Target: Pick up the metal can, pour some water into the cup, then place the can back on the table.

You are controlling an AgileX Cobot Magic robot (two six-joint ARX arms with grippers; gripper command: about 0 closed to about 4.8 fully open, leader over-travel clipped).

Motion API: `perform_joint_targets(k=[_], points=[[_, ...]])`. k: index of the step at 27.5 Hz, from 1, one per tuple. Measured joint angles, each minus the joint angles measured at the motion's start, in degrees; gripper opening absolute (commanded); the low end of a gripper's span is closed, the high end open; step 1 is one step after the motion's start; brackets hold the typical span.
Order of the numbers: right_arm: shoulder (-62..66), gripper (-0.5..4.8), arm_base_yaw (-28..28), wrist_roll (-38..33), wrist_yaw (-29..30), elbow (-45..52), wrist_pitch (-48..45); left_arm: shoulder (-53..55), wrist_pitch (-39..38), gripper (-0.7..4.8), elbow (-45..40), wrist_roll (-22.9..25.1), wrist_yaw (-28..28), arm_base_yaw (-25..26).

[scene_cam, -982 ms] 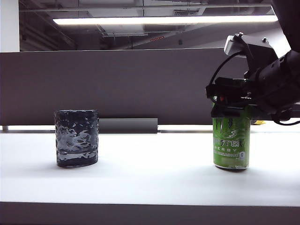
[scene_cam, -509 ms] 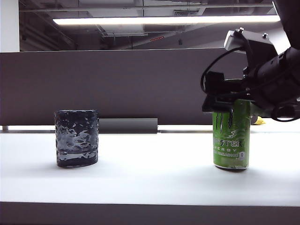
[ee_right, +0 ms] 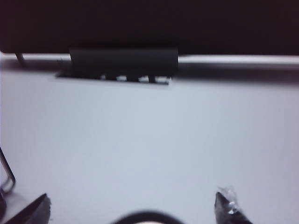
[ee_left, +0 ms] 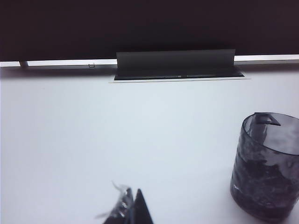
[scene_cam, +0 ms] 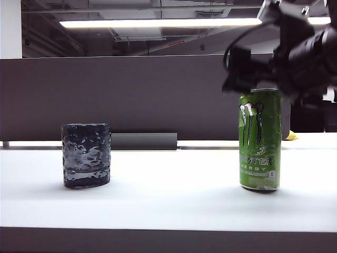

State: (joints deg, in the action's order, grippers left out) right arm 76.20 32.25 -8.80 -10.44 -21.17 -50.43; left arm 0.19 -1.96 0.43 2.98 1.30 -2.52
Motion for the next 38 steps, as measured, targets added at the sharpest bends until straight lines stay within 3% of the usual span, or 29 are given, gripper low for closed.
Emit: perform_joint_targets(k=[5, 6, 7, 8, 9, 13, 19, 23, 28, 31, 33, 36, 38], points=[[-7.3, 4.79, 0.0, 0.3, -1.0, 0.0, -1.1, 0.0, 0.0, -0.05, 0.0, 0.0, 0.0, 0.0], [-10.4, 4.22, 0.0, 1.3, -1.4, 0.0, -1.1, 0.0, 0.0, -0.05, 0.0, 0.0, 0.0, 0.0], [-13.5, 2.85, 0.0, 2.6, -1.5, 0.0, -1.2, 0.0, 0.0, -0.05, 0.0, 0.0, 0.0, 0.0], [-16.6, 0.92, 0.0, 3.7, -1.5, 0.0, -1.1, 0.0, 0.0, -0.05, 0.0, 0.0, 0.0, 0.0], [-20.1, -0.12, 0.0, 4.5, -1.5, 0.0, -0.7, 0.0, 0.0, -0.05, 0.0, 0.0, 0.0, 0.0], [-36.5, 0.14, 0.0, 6.3, -1.5, -0.1, 4.5, 0.0, 0.0, -0.05, 0.0, 0.0, 0.0, 0.0], [-54.3, 0.13, 0.0, 6.3, -1.4, -0.3, 18.3, 0.0, 0.0, -0.05, 0.0, 0.0, 0.0, 0.0], [-63.5, 0.13, 0.0, 6.5, -1.5, -0.3, 22.3, 0.0, 0.0, -0.05, 0.0, 0.0, 0.0, 0.0], [-74.8, 0.13, -0.1, 21.3, -1.6, -0.3, 30.7, 0.0, 0.0, -0.05, 0.0, 0.0, 0.0, 0.0], [-76.0, 0.13, -8.8, 24.2, -3.2, 0.7, 42.8, 0.0, 0.0, -0.05, 0.0, 0.0, 0.0, 0.0], [-75.1, 0.13, -19.1, 21.5, -1.6, 4.3, 48.7, 0.0, 0.0, -0.05, 0.0, 0.0, 0.0, 0.0], [-75.4, 0.13, -32.4, 14.1, 8.1, 9.9, 49.9, 0.0, 0.0, -0.05, 0.0, 0.0, 0.0, 0.0], [-76.1, 0.13, -36.6, 11.4, 13.7, 12.6, 49.9, 0.0, -0.1, -0.05, 0.0, 0.0, 0.0, 0.0]])
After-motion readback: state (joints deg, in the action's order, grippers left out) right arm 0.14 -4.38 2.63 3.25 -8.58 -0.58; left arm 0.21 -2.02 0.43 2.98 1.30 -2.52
